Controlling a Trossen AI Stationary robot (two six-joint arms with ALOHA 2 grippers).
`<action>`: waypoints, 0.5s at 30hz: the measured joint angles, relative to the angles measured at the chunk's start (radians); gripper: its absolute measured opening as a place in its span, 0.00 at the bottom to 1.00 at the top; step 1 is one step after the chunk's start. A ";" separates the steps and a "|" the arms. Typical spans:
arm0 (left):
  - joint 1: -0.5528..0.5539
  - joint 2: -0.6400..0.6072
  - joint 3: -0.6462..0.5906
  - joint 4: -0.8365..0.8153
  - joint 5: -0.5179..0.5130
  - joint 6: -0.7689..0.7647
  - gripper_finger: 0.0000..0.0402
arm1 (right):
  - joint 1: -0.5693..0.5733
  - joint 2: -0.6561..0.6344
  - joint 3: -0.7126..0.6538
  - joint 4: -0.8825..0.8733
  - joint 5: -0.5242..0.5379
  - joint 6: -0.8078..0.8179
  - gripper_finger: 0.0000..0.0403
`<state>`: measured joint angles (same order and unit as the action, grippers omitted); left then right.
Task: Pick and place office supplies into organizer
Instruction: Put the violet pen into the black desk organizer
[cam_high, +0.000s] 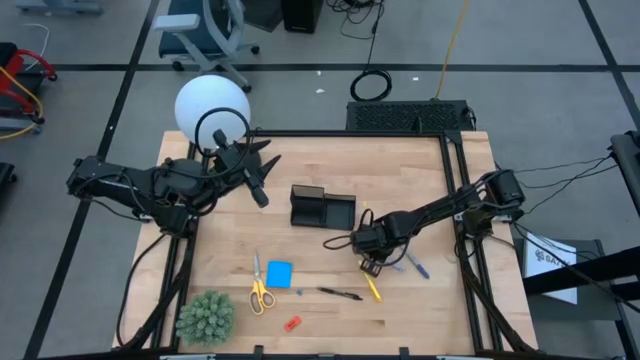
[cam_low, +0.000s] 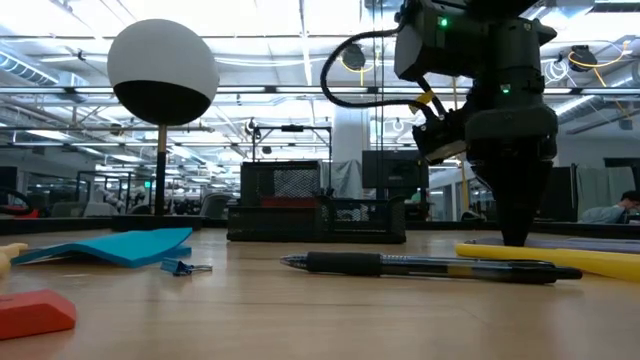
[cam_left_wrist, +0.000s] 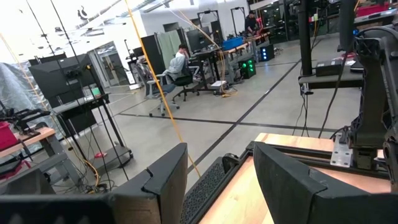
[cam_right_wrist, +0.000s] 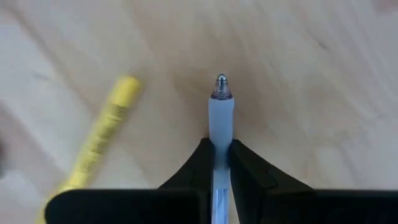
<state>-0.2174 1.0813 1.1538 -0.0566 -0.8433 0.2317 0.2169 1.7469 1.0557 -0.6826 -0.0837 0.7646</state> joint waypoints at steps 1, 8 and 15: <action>0.000 0.000 0.000 0.000 0.000 0.000 0.48 | 0.000 -0.008 0.000 0.005 0.000 -0.002 0.06; 0.000 0.000 0.000 0.000 0.000 0.000 0.48 | -0.002 -0.109 0.000 0.044 0.019 -0.015 0.06; 0.000 0.000 0.000 0.000 0.000 0.000 0.48 | -0.002 -0.212 0.001 0.127 0.092 -0.065 0.06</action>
<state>-0.2173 1.0813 1.1538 -0.0565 -0.8433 0.2317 0.2149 1.5349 1.0566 -0.5559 0.0078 0.7001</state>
